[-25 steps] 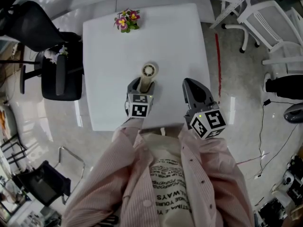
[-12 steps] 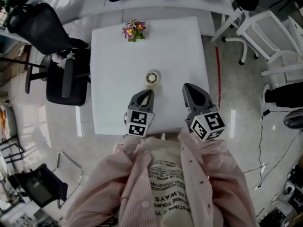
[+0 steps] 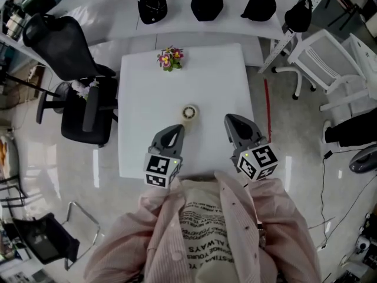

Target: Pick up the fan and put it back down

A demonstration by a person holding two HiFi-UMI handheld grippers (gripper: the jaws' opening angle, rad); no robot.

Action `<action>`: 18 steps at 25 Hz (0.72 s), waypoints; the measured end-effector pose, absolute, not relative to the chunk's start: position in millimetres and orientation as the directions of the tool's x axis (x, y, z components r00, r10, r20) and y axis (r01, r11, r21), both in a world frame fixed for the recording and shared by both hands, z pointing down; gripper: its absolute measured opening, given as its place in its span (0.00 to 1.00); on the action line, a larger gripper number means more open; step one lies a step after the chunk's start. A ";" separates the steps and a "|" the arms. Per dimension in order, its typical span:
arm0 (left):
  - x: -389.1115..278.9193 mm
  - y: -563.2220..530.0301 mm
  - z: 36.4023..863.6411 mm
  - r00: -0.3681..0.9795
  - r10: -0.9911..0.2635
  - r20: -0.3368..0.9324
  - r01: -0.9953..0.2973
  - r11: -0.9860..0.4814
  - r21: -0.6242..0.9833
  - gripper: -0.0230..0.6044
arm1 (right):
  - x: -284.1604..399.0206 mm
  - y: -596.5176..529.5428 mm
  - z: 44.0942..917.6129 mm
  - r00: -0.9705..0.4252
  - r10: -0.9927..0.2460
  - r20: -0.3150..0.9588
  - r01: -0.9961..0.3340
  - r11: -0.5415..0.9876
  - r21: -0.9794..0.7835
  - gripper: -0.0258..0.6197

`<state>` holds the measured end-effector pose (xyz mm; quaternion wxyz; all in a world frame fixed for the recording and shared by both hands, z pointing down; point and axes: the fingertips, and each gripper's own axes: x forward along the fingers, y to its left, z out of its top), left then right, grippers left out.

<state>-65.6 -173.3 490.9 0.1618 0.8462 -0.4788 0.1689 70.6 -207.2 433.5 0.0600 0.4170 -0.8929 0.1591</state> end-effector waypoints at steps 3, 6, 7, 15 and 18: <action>-68.9 -172.3 470.1 0.487 -0.777 0.399 -0.868 -0.479 0.128 0.04 | 69.4 -208.0 421.0 -0.660 -0.720 0.216 -0.751 0.620 -0.227 0.04; -72.6 -172.0 452.6 0.483 -0.797 0.362 -0.873 -0.471 0.128 0.04 | 67.5 -206.5 409.3 -0.680 -0.707 0.194 -0.732 0.647 -0.213 0.04; -74.8 -173.1 446.7 0.480 -0.807 0.345 -0.875 -0.467 0.126 0.04 | 66.4 -206.1 405.6 -0.687 -0.702 0.189 -0.726 0.656 -0.204 0.04; -93.8 -171.6 406.3 0.453 -0.853 0.259 -0.892 -0.437 0.118 0.04 | 67.4 -203.2 389.7 -0.697 -0.694 0.180 -0.717 0.680 -0.152 0.04; -101.5 -169.6 395.2 0.438 -0.869 0.232 -0.899 -0.423 0.113 0.04 | 68.2 -203.1 381.9 -0.698 -0.697 0.162 -0.716 0.681 -0.154 0.04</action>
